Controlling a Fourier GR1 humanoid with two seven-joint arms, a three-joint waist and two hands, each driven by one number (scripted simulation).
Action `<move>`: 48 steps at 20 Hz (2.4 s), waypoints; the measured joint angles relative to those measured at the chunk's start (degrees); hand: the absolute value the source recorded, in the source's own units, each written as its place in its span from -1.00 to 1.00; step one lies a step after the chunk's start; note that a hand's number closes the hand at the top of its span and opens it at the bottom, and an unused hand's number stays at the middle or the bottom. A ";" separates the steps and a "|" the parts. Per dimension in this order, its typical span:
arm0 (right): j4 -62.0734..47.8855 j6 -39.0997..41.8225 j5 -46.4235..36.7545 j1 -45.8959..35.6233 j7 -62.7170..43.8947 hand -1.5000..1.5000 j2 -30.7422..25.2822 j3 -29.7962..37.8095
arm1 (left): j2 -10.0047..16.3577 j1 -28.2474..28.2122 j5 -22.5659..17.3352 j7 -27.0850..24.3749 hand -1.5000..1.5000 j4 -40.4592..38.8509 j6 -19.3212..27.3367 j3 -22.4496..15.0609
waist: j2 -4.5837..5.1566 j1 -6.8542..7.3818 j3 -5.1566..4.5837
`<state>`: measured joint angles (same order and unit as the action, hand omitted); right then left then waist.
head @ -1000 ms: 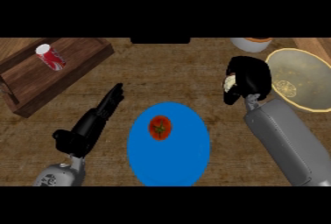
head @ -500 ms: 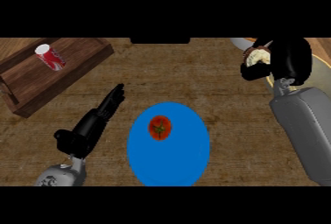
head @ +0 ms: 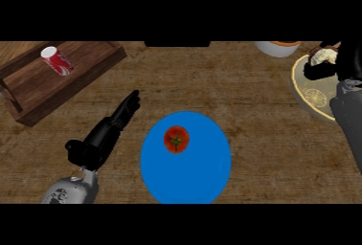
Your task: Pick the cupcake from the plate and place it in the bowl
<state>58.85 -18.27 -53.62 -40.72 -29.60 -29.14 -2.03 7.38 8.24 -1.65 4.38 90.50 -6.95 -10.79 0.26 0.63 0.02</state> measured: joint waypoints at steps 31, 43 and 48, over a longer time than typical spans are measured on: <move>-37.55 -1.61 25.45 -7.40 35.90 -1.00 -10.62 30.02 | -0.08 -1.36 0.12 -0.31 0.00 0.84 -2.35 1.67 | 0.19 0.45 0.09; -40.71 7.23 39.60 6.79 48.73 -1.00 -22.30 44.37 | -1.37 -1.23 1.52 -0.62 0.00 -0.13 -1.50 1.64 | 0.06 -0.59 0.13; -44.10 14.08 43.19 13.06 54.34 -1.00 -26.09 47.63 | -2.08 -1.51 2.10 -0.40 0.00 0.56 -1.33 1.06 | 0.08 -0.29 0.17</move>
